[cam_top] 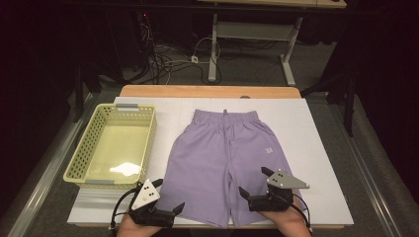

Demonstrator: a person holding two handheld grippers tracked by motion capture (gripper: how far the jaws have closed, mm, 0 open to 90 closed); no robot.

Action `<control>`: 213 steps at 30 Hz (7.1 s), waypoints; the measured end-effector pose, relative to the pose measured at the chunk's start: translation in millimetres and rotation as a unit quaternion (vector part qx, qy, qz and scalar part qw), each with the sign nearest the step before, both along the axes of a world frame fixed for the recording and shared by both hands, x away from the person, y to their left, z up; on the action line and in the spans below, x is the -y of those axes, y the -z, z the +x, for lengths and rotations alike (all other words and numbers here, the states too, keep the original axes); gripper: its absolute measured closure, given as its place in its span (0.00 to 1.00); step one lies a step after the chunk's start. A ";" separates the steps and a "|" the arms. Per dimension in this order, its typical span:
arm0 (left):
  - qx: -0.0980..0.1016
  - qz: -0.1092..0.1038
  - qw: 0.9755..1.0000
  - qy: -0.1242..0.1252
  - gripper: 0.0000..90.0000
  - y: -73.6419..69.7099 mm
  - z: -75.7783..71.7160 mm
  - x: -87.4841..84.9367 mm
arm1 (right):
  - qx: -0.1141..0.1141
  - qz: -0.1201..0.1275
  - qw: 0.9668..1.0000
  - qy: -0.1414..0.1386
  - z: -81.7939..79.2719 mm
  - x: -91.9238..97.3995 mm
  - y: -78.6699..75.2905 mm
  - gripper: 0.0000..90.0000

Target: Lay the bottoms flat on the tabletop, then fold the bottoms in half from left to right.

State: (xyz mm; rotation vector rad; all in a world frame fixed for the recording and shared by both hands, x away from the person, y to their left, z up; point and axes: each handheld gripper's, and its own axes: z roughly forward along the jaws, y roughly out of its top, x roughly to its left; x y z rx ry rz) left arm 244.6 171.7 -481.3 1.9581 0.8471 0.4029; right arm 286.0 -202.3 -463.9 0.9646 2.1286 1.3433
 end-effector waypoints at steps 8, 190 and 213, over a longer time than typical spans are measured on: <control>0.007 -0.008 1.000 -0.017 0.05 -4.1 1.3 -7.1 | 0.002 0.006 1.000 -0.018 18.7 -21.6 -2.9 0.00; 0.026 0.004 1.000 0.010 0.15 3.4 58.3 39.6 | -0.057 -0.025 0.994 0.085 93.4 49.9 -3.8 0.88; 0.002 -0.012 0.999 0.043 0.00 5.5 64.6 37.4 | -0.055 -0.066 0.995 0.046 128.4 -41.5 -13.7 0.45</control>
